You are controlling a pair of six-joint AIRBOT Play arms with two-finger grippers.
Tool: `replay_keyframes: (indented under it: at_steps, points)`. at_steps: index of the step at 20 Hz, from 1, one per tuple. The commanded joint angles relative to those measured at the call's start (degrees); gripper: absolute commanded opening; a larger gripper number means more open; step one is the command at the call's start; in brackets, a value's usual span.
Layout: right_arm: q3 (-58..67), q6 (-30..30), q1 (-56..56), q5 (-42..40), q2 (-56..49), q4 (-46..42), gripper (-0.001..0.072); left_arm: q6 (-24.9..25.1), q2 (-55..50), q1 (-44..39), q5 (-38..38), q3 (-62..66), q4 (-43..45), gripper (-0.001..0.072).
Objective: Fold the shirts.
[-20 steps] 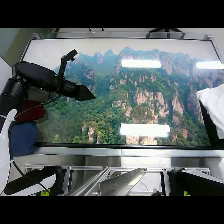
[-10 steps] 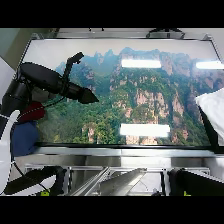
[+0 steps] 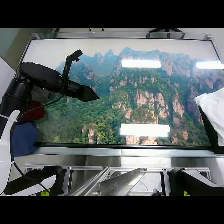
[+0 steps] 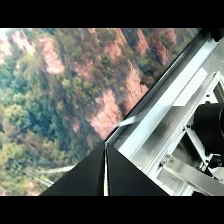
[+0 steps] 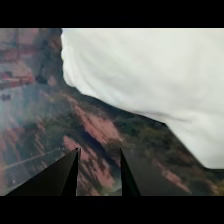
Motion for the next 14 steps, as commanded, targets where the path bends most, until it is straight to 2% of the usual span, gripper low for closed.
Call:
replay_keyframes:
  at_steps: [1, 3, 5, 6, 8, 11, 14]
  points:
    - [0.3, -1.3, 9.6, 0.7, 2.3, 2.1, 0.0288, 0.8, 0.1, 0.1, -0.4, 2.4, 0.3, 0.0014]
    - [0.1, -2.8, 17.2, 3.0, 3.8, 2.1, 0.0085, 0.8, 0.1, 0.1, -0.5, 4.1, 0.5, 0.0015]
    - [-0.6, -3.9, 26.0, 4.3, 6.0, 2.1, 0.0083, 0.8, 0.0, 0.1, -0.7, 4.2, 0.9, 0.0014]
    - [-0.7, -4.3, 30.1, 5.6, 7.0, 2.1, 0.0016, 1.0, 0.0, 0.0, -0.9, 4.2, 2.7, 0.0014]
    - [-0.8, -4.3, 37.9, 8.9, 8.5, 2.1, 0.0021, 0.6, 0.0, -0.7, -0.1, 4.2, 7.8, 0.0014]
    - [-4.0, -4.3, 49.3, 8.1, 12.8, 2.1, 0.0020, 0.0, 1.0, -2.6, 2.6, 1.8, 8.9, 0.0014]
    - [-12.9, -4.2, 61.9, 5.2, 18.9, 2.1, 0.0020, -1.9, 7.9, -6.2, -1.3, -12.2, 9.0, 0.0014]
